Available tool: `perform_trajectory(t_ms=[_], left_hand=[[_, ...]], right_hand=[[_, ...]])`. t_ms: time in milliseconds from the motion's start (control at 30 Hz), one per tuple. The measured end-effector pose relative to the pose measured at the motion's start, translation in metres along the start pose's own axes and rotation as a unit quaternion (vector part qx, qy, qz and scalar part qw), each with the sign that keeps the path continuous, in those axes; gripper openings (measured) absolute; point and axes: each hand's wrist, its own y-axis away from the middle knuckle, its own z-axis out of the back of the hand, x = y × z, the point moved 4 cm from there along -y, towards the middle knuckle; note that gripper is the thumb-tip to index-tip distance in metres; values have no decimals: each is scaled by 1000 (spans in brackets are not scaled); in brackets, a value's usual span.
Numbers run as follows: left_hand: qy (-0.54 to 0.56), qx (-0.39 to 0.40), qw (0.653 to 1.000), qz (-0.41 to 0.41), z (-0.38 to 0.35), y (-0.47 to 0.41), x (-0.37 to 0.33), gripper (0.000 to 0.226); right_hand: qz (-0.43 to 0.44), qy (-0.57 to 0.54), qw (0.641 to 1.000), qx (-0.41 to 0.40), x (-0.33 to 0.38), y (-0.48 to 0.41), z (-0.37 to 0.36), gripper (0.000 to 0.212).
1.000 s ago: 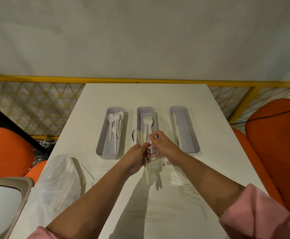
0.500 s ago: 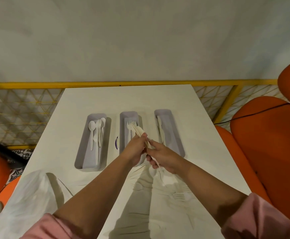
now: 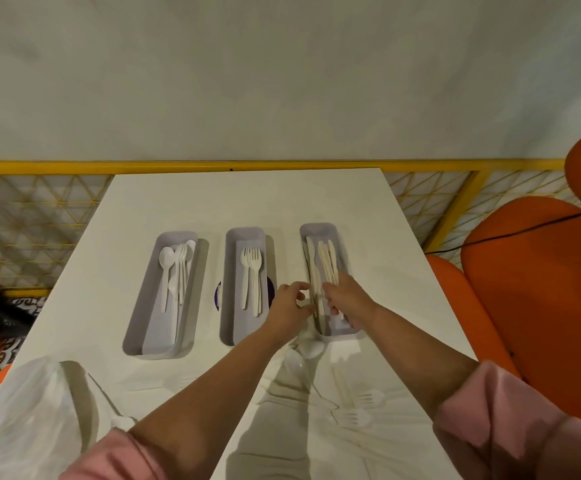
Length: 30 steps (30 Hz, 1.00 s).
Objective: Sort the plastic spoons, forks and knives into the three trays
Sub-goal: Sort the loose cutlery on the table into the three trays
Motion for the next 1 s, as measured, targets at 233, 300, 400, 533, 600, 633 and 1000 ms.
perform_trajectory(t_ms=[233, 300, 400, 533, 600, 633, 1000], left_hand=[[-110, 18, 994, -15, -18, -10, 4, 59], [-126, 17, 992, -21, -19, -11, 5, 60], [-130, 9, 991, -23, -20, -12, 7, 61], [-121, 3, 992, -26, -20, -12, 7, 61], [-120, 4, 992, -26, -20, -12, 6, 61], [-120, 5, 992, -26, -20, -11, 6, 61], [-93, -24, 990, -107, 27, 14, -6, 31]], right_hand=[[-63, 97, 993, -8, -4, -29, -2, 28], [-72, 118, 990, -11, -4, -35, -3, 39], [-72, 149, 986, -17, -6, -41, -3, 49], [-45, 201, 978, -13, -6, -44, -5, 46], [-29, 213, 977, -11, -5, -45, -6, 44], [-21, 221, 975, -8, -4, -45, -7, 45], [167, 321, 931, -42, 36, -11, -17, 37]])
